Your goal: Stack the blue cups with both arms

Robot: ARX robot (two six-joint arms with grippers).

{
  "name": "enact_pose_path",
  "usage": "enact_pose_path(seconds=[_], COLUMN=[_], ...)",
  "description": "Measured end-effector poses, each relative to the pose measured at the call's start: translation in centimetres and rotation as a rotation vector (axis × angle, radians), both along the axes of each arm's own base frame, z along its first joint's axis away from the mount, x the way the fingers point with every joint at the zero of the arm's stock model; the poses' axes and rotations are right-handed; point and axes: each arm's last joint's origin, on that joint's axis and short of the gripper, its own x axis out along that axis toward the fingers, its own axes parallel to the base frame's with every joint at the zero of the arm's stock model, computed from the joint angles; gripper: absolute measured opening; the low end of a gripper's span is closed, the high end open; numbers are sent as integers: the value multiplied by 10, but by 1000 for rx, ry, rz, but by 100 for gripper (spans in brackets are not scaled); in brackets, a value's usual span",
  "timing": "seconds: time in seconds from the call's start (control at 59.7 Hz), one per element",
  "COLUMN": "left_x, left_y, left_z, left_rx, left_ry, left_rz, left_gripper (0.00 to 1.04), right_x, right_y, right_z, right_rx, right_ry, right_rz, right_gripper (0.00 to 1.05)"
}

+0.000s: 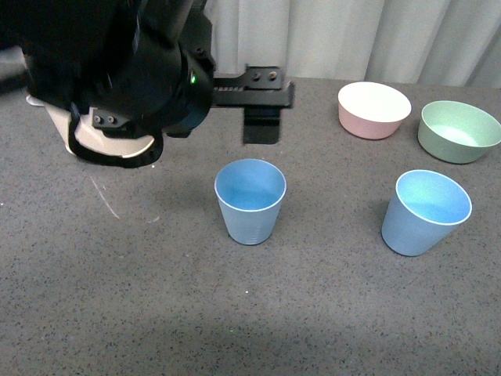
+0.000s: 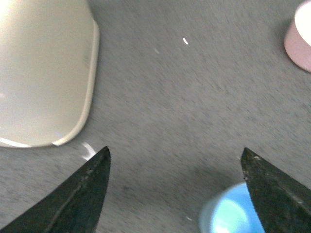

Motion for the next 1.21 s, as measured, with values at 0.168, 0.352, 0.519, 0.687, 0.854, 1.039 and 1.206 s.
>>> enact_pose_path(seconds=[0.168,0.352,0.519,0.687,0.854,1.039,1.206], left_x=[-42,-87,-111,-131,-148,-164,-176], left_y=[54,97,114,128,137,144,156], left_z=[28,28,30,29,29,30,30], left_rx=[-74,-51,-50,-42,-43,-43,-43], left_ry=[-470,-489,-499,-489,-490,-492,-493], left_rz=[60,65,54,63,62,64,69], left_gripper=[50,11,4,4,4,4,4], right_x=[0,0,0,0,0,0,0], right_y=[0,0,0,0,0,0,0], right_z=[0,0,0,0,0,0,0], right_rx=[0,0,0,0,0,0,0], right_ry=[0,0,0,0,0,0,0], right_rz=[-3,0,-1,0,-1,-1,-1], right_gripper=[95,95,95,95,95,95,95])
